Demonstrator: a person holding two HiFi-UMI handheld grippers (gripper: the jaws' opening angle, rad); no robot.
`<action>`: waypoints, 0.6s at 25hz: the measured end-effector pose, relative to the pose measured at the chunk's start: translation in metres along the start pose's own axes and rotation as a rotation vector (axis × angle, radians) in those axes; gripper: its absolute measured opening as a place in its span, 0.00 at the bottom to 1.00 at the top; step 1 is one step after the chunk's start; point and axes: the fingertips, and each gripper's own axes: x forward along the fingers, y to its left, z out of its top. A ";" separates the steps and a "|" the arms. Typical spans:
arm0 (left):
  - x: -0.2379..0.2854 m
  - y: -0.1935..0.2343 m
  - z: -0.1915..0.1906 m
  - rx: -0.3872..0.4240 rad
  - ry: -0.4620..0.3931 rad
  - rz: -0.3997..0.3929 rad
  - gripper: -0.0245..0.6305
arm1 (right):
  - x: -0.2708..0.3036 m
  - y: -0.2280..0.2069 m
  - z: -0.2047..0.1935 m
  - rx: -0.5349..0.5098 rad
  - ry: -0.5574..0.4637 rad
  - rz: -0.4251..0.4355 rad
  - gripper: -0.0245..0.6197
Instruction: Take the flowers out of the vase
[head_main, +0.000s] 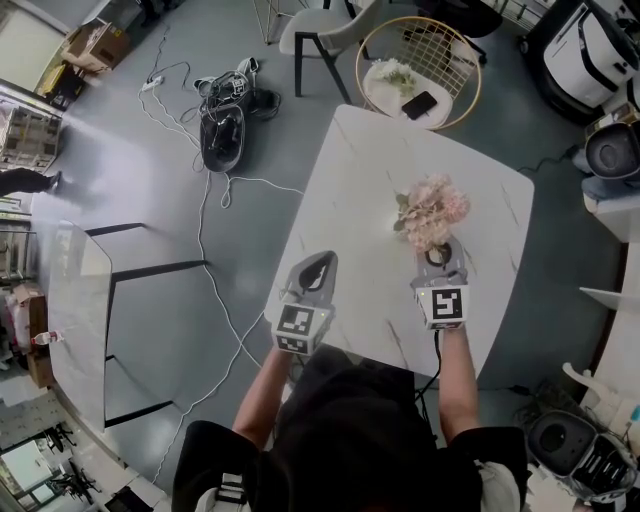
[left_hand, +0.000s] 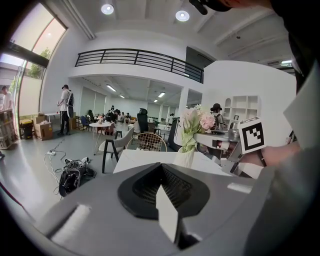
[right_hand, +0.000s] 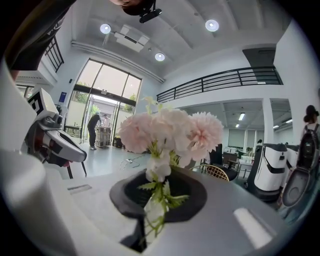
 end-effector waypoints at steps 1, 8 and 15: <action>-0.001 0.000 0.001 0.001 -0.003 0.000 0.05 | -0.001 0.000 0.002 -0.001 -0.003 -0.001 0.10; -0.007 -0.001 0.007 0.004 -0.020 -0.002 0.05 | -0.003 -0.003 0.017 -0.010 -0.022 -0.015 0.09; -0.016 -0.003 0.010 0.012 -0.046 0.000 0.05 | -0.013 -0.001 0.023 -0.035 -0.015 -0.019 0.09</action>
